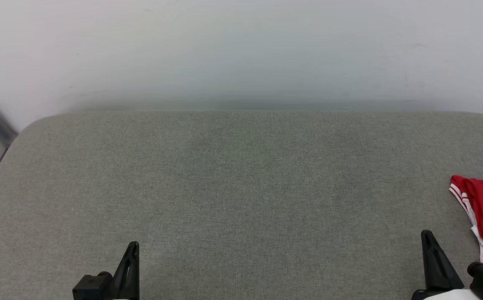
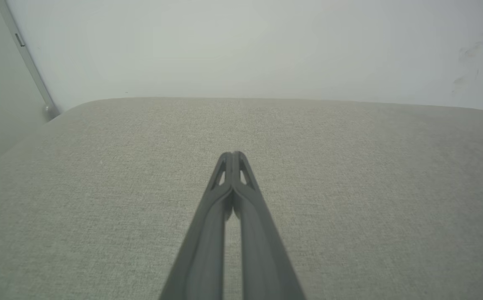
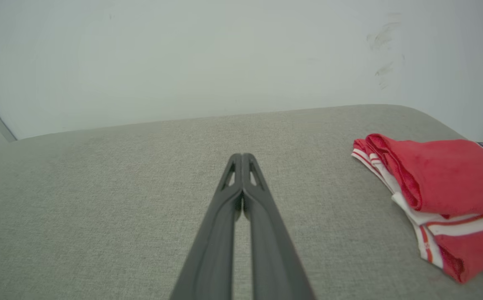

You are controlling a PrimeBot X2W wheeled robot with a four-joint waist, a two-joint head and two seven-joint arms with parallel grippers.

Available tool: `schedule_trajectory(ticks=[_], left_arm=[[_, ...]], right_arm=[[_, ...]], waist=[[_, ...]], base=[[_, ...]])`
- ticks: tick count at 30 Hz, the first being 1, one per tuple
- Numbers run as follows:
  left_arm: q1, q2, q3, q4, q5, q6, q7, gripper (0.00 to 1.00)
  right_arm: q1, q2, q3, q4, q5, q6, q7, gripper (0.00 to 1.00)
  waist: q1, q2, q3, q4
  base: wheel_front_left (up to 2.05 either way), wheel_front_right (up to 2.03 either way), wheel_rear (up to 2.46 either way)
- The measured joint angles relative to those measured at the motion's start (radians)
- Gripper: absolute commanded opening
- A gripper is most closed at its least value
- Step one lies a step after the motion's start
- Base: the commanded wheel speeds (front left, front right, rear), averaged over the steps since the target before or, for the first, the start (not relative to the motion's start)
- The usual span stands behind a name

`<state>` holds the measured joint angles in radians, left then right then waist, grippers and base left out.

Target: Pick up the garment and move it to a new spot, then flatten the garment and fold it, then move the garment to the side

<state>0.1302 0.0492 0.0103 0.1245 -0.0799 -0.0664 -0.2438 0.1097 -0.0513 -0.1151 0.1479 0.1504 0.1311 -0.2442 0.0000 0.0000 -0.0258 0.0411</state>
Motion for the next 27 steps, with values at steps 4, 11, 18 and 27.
schedule_trajectory(ticks=[4,11,18,27], left_arm=[[-0.005,0.000,0.006,0.008,-0.085,-0.003,0.022,0.00],[-0.022,0.000,0.015,0.016,-0.226,-0.005,0.053,0.00],[-0.040,0.000,0.024,0.026,-0.355,-0.013,0.083,0.00],[-0.064,0.000,0.032,0.039,-0.509,-0.016,0.118,0.00]], right_arm=[[-0.003,0.000,-0.001,0.008,0.078,0.000,0.021,0.00],[-0.013,0.000,0.000,0.014,0.213,0.000,0.052,0.00],[-0.030,0.000,0.000,0.020,0.336,0.000,0.082,0.00],[-0.053,0.000,0.000,0.030,0.484,0.000,0.119,0.00]], waist=[[0.0000,0.0000,0.001,-0.001],[0.0000,0.0000,0.003,-0.004],[0.0000,0.0000,0.004,-0.006],[0.0000,0.0000,0.006,-0.009]], base=[[0.00,0.00,0.00],[0.00,0.00,0.00],[0.00,0.00,0.00],[0.00,0.00,0.00]])
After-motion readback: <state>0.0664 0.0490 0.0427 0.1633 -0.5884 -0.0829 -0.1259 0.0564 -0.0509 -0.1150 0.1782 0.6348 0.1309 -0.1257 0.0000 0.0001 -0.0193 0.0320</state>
